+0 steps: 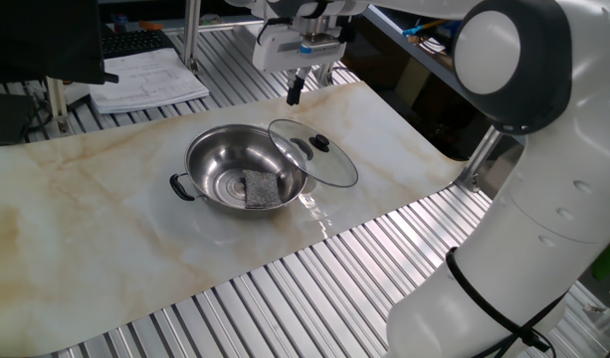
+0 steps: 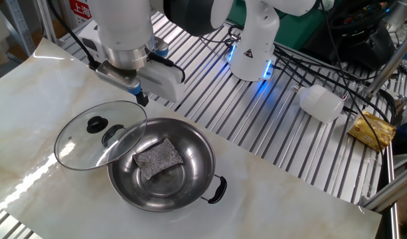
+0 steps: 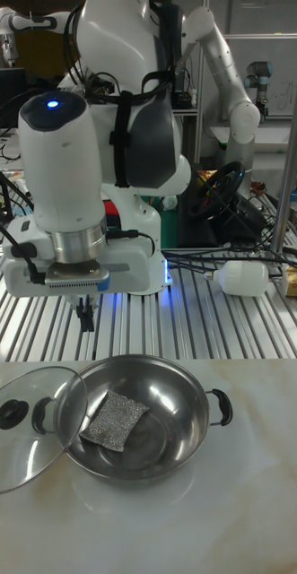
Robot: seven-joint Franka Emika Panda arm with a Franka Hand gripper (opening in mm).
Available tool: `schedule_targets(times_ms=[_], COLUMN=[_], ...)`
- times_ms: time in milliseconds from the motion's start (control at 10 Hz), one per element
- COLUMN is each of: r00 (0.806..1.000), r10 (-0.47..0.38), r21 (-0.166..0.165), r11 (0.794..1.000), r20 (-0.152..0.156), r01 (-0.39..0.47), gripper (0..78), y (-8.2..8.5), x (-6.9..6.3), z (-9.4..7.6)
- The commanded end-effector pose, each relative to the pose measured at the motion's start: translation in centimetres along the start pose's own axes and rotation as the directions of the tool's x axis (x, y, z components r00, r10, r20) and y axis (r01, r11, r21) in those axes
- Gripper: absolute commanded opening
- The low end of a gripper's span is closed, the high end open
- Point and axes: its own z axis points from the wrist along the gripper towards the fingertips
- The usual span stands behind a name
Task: Cover the pot with the lid
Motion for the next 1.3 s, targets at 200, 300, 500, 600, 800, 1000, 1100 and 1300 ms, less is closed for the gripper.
schedule_targets(times_ms=[200,300,500,600,800,1000,1100,1300], r00=[1.000,1.000,1.000,1.000,1.000,0.998,0.998,0.999], r10=[0.001,0.001,-0.006,-0.007,0.003,0.060,0.051,0.046], r21=[0.008,0.008,0.009,0.008,0.010,0.019,0.031,0.022], r11=[1.000,1.000,1.000,1.000,1.000,0.998,0.998,0.999], r20=[0.003,0.003,0.004,0.004,0.001,-0.012,-0.023,-0.018], r01=[-0.001,-0.001,0.006,0.007,-0.003,-0.059,-0.051,-0.046], gripper=[0.0,0.0,0.0,0.0,0.0,0.0,0.0,0.0], y=[-0.03,-0.03,-0.03,-0.03,-0.03,-0.03,-0.03,-0.03], x=[-0.04,-0.04,-0.04,-0.04,-0.04,-0.04,-0.04,-0.04], z=[-0.14,-0.14,-0.14,-0.14,-0.14,-0.14,-0.14,-0.14])
